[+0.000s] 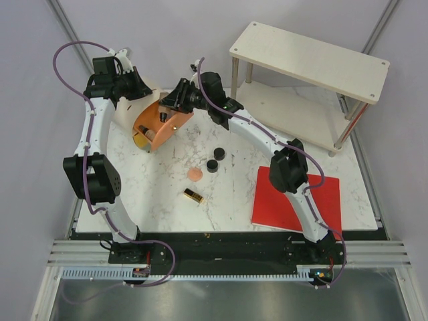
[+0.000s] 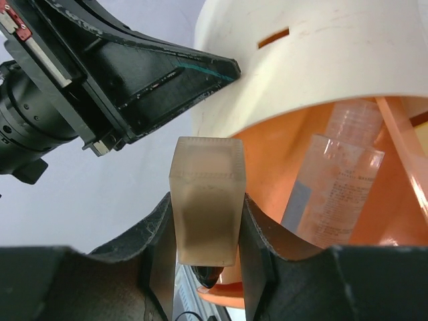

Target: Organize the makeup

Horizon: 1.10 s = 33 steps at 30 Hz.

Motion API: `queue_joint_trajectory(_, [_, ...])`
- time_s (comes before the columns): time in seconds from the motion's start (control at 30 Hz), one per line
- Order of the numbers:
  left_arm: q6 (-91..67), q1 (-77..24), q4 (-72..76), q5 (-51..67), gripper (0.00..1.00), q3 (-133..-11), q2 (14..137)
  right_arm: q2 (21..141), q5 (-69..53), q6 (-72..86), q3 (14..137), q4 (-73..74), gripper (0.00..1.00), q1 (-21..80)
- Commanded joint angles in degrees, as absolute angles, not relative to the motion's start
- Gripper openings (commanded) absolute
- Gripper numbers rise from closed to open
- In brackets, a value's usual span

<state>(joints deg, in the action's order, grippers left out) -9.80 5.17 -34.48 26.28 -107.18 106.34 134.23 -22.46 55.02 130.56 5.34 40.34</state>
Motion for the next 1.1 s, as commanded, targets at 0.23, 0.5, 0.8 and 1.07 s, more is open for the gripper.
queue_joint_trajectory(0.23, [-9.58,5.8,-45.18,24.61,0.06,-104.15,109.6,133.95,-19.52,52.65,133.15,5.54,0.52,40.96])
queue_joint_trajectory(0.5, [-9.49,5.8,-45.09,24.7,0.07,-104.41,109.78,134.12,-18.46,52.38,134.38,5.54,0.64,40.96])
queue_joint_trajectory(0.8, [-9.58,5.8,-45.18,24.79,0.07,-104.59,109.77,131.41,-16.79,50.89,132.99,5.54,0.64,40.17])
queue_joint_trajectory(1.07, [-9.49,5.8,-45.35,24.78,0.07,-105.03,109.51,120.77,-14.58,45.09,120.86,7.56,0.4,35.78])
